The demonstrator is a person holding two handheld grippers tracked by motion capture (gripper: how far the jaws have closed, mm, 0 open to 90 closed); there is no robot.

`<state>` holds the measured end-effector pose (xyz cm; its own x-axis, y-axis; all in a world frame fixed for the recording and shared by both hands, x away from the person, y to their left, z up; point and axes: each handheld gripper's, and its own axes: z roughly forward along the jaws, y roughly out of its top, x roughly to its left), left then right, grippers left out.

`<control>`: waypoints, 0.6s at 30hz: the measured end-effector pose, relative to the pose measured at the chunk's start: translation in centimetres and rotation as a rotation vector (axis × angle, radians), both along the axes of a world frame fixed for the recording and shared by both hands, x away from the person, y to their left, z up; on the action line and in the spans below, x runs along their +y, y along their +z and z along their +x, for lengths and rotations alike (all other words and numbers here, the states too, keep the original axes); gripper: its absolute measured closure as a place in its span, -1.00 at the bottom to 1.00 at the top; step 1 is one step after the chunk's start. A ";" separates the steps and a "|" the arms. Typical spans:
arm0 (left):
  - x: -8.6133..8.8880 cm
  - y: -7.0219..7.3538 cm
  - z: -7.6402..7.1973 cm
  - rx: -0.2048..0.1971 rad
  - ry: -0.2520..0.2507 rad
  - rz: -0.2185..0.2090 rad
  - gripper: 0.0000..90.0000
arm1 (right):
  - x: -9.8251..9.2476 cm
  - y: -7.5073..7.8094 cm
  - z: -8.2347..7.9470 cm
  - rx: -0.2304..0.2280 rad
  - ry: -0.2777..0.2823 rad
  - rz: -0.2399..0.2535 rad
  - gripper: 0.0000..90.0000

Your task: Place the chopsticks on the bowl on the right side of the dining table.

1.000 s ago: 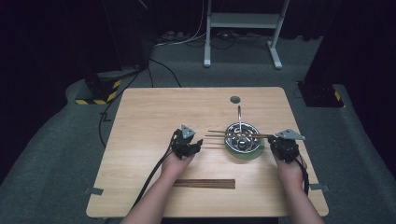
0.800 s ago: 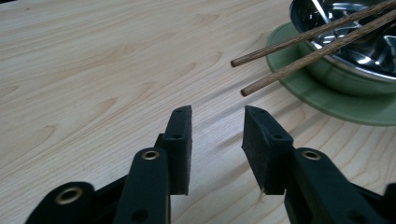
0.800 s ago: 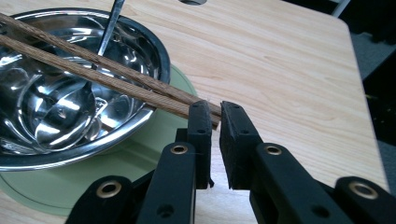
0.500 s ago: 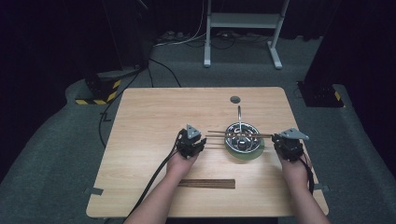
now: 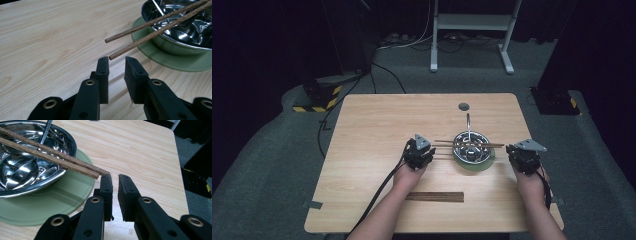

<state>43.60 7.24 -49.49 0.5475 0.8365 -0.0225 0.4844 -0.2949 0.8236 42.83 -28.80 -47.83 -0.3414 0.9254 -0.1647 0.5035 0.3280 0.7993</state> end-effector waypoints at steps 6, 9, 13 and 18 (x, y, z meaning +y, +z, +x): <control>-0.8 0.3 -0.1 -0.013 -0.024 0.006 0.70 | -0.3 0.0 0.0 0.000 -0.008 0.006 0.81; -1.0 0.3 -0.1 -0.008 -0.023 0.010 0.67 | -0.4 0.0 0.0 0.000 -0.007 0.003 0.81; -0.6 0.2 -0.3 -0.025 -0.006 0.028 0.63 | -0.5 0.0 0.2 -0.002 -0.008 0.005 0.83; 0.6 0.3 0.3 -0.048 0.060 0.017 0.74 | -0.6 -0.3 0.7 0.013 -0.001 0.005 0.91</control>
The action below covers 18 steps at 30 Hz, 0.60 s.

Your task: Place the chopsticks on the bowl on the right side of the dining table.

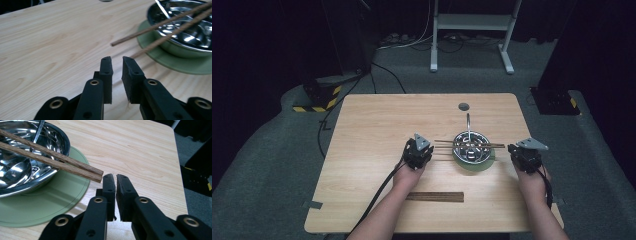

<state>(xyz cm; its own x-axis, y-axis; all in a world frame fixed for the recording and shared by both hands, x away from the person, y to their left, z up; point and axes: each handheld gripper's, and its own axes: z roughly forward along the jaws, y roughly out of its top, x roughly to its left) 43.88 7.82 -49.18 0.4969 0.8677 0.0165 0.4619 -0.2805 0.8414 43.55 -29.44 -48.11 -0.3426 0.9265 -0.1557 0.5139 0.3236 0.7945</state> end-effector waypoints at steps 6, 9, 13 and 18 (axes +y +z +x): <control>-0.2 0.0 1.5 0.000 0.039 0.006 0.77 | 0.0 -0.1 0.8 0.012 0.010 -0.008 0.97; -0.5 -0.1 2.0 0.001 0.050 -0.004 0.76 | -0.1 -0.1 1.2 0.015 0.013 -0.003 0.97; -0.9 -0.2 2.5 0.010 0.053 0.002 0.74 | -0.2 -0.5 1.6 0.032 0.014 -0.006 0.98; -1.4 -0.3 2.6 0.011 0.062 -0.002 0.73 | -0.2 -0.6 1.7 0.017 0.040 -0.013 0.99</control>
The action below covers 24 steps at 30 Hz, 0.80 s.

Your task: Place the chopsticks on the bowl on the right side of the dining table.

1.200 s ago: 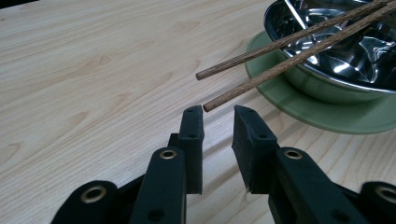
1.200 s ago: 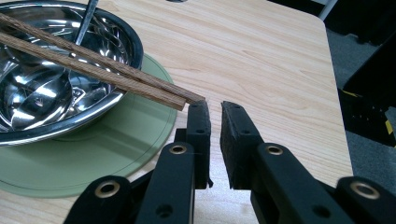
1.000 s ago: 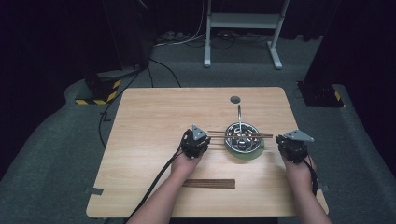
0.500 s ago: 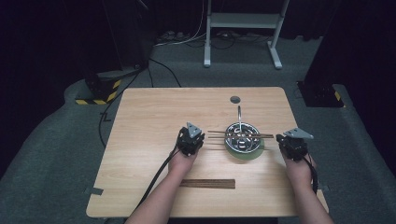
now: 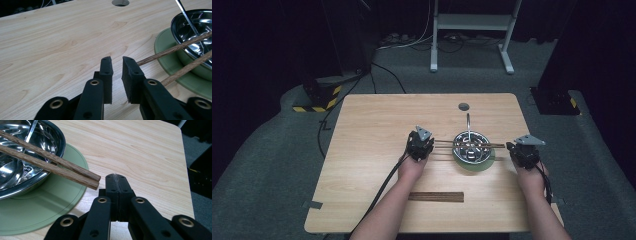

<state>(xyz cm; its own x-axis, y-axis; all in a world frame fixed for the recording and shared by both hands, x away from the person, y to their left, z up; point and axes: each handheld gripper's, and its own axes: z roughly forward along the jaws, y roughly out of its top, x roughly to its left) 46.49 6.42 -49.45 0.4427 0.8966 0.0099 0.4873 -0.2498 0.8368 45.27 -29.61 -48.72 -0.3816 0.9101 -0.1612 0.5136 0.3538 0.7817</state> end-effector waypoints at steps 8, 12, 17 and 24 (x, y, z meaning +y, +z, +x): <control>-0.3 -0.3 0.1 0.006 -0.004 -0.005 0.73 | 0.0 -0.1 0.0 -0.002 0.013 0.013 0.99; -0.5 -0.3 -0.1 0.009 -0.003 0.001 0.74 | -0.1 0.0 -0.1 -0.003 0.010 0.014 0.99; -0.5 -0.2 -0.3 0.006 -0.018 0.007 0.74 | -0.1 0.0 -0.2 0.001 0.006 0.012 0.99; -0.4 -0.2 -0.7 0.009 -0.033 0.008 0.75 | 0.0 0.2 -0.5 -0.008 0.015 0.001 0.99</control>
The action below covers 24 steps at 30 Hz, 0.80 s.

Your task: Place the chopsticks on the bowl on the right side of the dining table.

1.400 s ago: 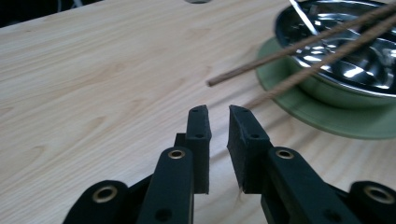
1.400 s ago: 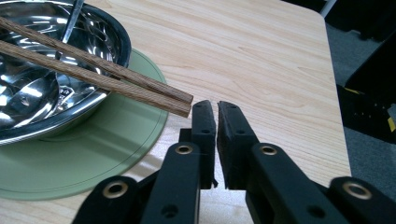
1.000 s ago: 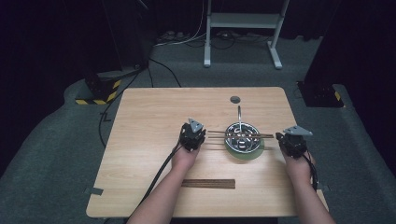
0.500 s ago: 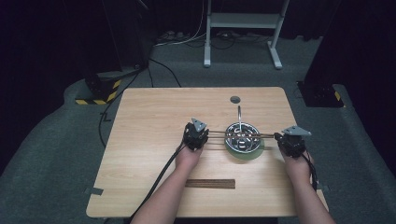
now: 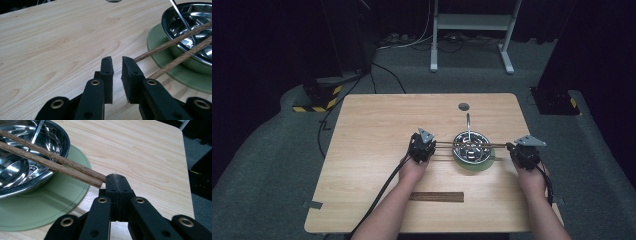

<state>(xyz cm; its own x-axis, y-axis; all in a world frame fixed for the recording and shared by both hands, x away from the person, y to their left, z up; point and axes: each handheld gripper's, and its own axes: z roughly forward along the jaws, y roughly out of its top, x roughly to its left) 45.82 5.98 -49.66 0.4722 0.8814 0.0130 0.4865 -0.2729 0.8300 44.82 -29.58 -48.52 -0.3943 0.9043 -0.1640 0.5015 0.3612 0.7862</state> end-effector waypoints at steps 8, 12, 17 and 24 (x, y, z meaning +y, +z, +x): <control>0.3 0.0 -0.2 -0.001 -0.006 0.006 0.76 | 0.2 -0.1 -0.1 0.008 0.001 0.001 0.99; 0.4 -0.1 -0.3 0.001 -0.013 0.015 0.76 | 0.3 -0.1 -0.2 0.010 0.003 -0.005 0.98; 0.5 -0.2 -0.3 0.000 -0.016 0.007 0.77 | 0.5 -0.2 -0.4 0.004 0.003 -0.010 0.98; 1.1 -0.1 -0.4 0.001 0.010 0.015 0.72 | 0.0 -0.6 -0.7 0.006 -0.015 -0.002 0.96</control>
